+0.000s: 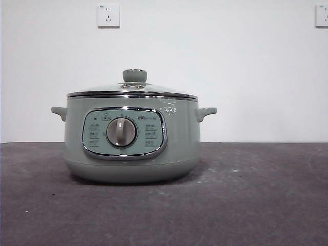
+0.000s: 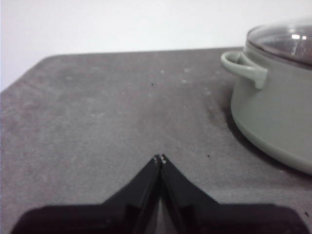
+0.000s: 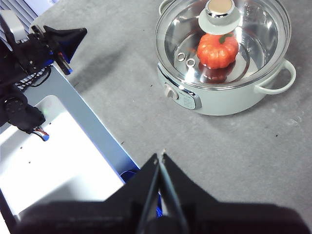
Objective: Pick up the pumpkin,open the lid,put the pumpkin in the pot,close the lid
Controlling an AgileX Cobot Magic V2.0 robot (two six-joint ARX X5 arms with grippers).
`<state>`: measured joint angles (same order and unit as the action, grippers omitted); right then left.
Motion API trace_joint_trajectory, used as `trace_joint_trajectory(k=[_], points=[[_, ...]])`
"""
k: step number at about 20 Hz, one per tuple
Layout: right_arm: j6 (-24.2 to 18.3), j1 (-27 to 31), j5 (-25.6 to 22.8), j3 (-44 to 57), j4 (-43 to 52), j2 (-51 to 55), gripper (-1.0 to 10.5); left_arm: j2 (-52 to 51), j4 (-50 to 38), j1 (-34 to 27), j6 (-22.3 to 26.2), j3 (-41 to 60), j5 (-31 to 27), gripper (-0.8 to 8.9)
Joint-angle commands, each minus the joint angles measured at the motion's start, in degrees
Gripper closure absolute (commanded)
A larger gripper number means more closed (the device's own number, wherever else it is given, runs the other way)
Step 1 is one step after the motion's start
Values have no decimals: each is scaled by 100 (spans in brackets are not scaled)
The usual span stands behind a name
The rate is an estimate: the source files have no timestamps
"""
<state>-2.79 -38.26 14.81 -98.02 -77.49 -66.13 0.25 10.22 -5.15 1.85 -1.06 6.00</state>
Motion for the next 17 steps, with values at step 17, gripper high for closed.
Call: trace_joint_trajectory(k=[17], points=[[-210,122,-37,-9,164,118,946,-17,0,-20,-37,87,17,817]])
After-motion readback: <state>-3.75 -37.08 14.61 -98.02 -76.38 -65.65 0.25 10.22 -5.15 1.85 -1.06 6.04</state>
